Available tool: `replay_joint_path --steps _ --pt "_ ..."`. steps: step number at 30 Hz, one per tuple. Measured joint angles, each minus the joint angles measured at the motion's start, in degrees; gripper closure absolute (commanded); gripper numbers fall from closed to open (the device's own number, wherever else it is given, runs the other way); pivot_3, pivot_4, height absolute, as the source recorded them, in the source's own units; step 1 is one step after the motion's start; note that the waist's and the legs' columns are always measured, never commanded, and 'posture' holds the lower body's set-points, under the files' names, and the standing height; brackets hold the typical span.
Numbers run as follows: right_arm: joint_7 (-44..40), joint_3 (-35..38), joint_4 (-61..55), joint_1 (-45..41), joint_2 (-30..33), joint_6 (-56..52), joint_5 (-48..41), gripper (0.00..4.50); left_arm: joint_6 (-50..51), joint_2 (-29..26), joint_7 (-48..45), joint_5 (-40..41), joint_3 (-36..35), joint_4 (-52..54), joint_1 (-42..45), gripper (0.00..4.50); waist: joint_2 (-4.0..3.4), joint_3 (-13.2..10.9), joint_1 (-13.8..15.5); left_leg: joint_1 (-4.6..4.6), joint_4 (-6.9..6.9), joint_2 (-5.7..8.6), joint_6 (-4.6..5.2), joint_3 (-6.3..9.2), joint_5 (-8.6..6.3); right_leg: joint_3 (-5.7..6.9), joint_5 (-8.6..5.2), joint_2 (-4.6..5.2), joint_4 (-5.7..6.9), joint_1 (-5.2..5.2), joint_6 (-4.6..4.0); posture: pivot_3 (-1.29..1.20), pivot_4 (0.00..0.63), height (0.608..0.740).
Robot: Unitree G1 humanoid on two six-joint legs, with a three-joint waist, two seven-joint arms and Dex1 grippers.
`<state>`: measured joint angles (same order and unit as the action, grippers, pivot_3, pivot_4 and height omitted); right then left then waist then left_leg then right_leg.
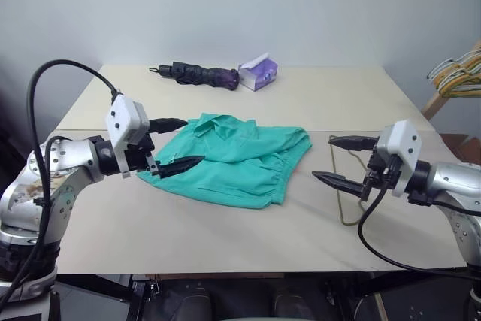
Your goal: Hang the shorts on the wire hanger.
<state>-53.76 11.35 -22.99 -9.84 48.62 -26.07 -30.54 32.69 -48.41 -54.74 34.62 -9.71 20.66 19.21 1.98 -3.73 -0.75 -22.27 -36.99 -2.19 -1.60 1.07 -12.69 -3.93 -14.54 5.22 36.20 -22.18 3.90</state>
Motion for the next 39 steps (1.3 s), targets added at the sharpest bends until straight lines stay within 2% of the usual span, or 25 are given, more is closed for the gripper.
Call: replay_joint_path --steps 17,21,24,28,35,38,39 --pt "0.1 -2.0 -0.6 -0.6 0.0 0.1 1.6 0.03 0.3 -0.4 -0.1 0.2 -0.6 0.5 -1.9 0.0 0.0 0.0 0.0 0.0 0.0 -0.01 0.0 0.0 0.0 0.0 0.0 -0.01 0.0 0.0 0.0 0.06 0.01 0.74" --pt "0.1 -12.3 -4.6 -2.2 3.5 1.9 11.6 0.03 0.1 -1.2 -0.7 0.2 -1.1 1.3 -2.9 0.0 -0.02 0.0 0.1 0.03 0.0 -0.02 0.0 0.0 0.0 -0.01 -0.01 -0.02 0.02 -0.01 -0.01 0.07 0.03 0.74" --pt "0.6 -22.0 -7.4 -3.1 5.3 4.4 22.6 0.03 0.1 -1.6 -1.0 0.3 -1.7 1.6 -4.2 0.0 -0.01 0.0 0.2 0.01 0.0 -0.02 0.0 -0.02 0.0 0.0 -0.02 -0.02 -0.02 -0.02 0.0 0.07 0.035 0.74" --pt "2.9 -32.3 -7.5 -5.6 1.1 3.1 32.6 0.03 0.1 -2.4 -1.1 0.3 -2.3 2.4 -5.1 0.0 0.0 0.0 0.2 0.01 0.0 -0.01 0.0 -0.02 0.0 -0.01 -0.02 -0.01 0.01 -0.04 -0.02 0.07 0.037 0.74" --pt "5.4 -45.0 -3.1 -12.3 -6.4 -2.4 49.5 0.03 0.0 -2.7 -1.1 -0.2 -2.5 2.5 -5.3 0.0 0.01 0.0 0.2 0.0 0.0 -0.01 0.0 -0.01 0.0 0.0 -0.02 -0.02 0.01 -0.05 -0.02 0.07 0.032 0.74" --pt "6.1 -48.1 0.1 -14.2 -9.2 -4.4 55.3 0.55 -0.1 -2.7 -1.1 -0.5 -2.4 2.4 -5.3 0.0 0.01 0.0 0.2 -0.01 0.0 -0.01 0.0 -0.01 0.0 0.0 -0.02 -0.03 0.02 -0.06 -0.02 0.06 0.031 0.74" --pt "6.2 -48.9 0.6 -14.9 -9.7 -4.5 57.3 0.89 -0.2 -2.7 -1.2 -0.6 -2.3 2.4 -5.2 0.0 0.01 0.0 0.2 0.0 0.0 -0.01 0.0 -0.01 0.0 0.0 -0.02 -0.02 0.03 -0.06 -0.03 0.06 0.031 0.74"
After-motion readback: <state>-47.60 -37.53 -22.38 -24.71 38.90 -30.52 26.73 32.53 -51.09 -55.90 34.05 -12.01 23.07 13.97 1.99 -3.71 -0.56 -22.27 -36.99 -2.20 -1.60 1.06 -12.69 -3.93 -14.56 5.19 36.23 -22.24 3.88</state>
